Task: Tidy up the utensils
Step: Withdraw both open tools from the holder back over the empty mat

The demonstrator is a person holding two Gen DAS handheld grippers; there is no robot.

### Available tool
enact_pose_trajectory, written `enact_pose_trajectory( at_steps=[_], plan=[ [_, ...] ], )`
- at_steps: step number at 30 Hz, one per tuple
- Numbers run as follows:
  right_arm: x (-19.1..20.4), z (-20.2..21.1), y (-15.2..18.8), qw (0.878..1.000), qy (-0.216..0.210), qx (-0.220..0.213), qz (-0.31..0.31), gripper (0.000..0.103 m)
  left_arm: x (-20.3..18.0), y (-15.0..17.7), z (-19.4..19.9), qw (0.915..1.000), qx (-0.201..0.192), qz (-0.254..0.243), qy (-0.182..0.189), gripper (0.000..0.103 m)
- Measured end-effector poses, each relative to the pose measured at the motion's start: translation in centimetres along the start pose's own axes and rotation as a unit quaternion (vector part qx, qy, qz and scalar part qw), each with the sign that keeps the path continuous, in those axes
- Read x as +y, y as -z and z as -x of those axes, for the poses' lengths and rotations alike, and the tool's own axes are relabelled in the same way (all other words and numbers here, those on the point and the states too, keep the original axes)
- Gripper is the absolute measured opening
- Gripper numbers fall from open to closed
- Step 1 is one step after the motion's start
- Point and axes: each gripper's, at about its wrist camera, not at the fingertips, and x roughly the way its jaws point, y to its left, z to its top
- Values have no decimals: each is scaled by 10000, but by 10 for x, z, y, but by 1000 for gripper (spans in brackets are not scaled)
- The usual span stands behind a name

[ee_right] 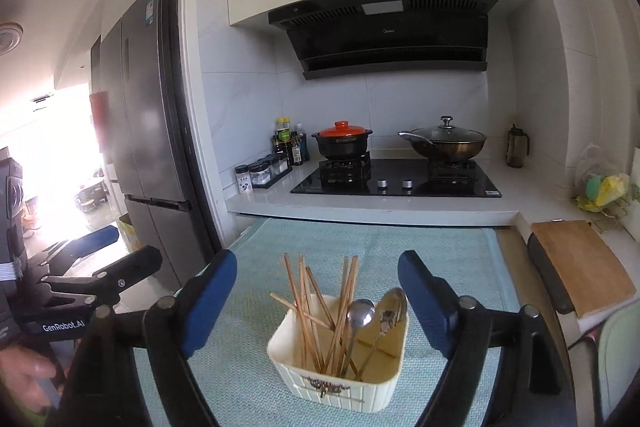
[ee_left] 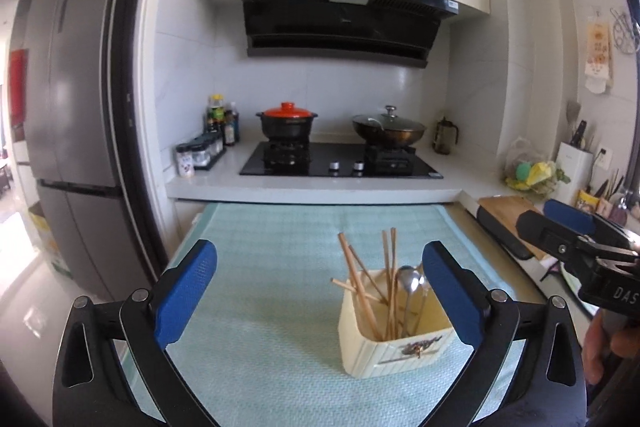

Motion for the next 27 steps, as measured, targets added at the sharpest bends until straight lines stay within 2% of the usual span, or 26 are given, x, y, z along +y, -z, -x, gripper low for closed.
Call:
enact_pose_trajectory(
  at_steps=[5, 7, 9, 10, 16, 22, 27],
  plan=[
    [6, 40, 32, 9988, 490, -6, -55, 89, -5, 20, 31, 9999, 99, -69, -124, 103],
    [9, 55, 46, 9985, 539, 29, -76, 91, -6, 27, 42, 9998, 70, -123, -148, 103],
    [9, 65, 60, 9983, 564, 84, -104, 102, -8, 34, 50, 9994, 105, -214, -264, 103],
    [9, 69, 65, 9981, 577, 136, -137, 103, -9, 38, 53, 9990, 162, -250, -346, 103],
    [17, 88, 92, 9968, 760, 129, -209, 103, -13, 65, 61, 9965, 487, -330, -588, 103],
    [27, 99, 100, 9969, 702, 225, -264, 103, -12, 75, 65, 9964, 798, -156, -238, 103],
    [40, 107, 100, 9972, 698, 259, -115, 103, -15, 75, 72, 9965, 780, -191, -242, 103]
  ],
)
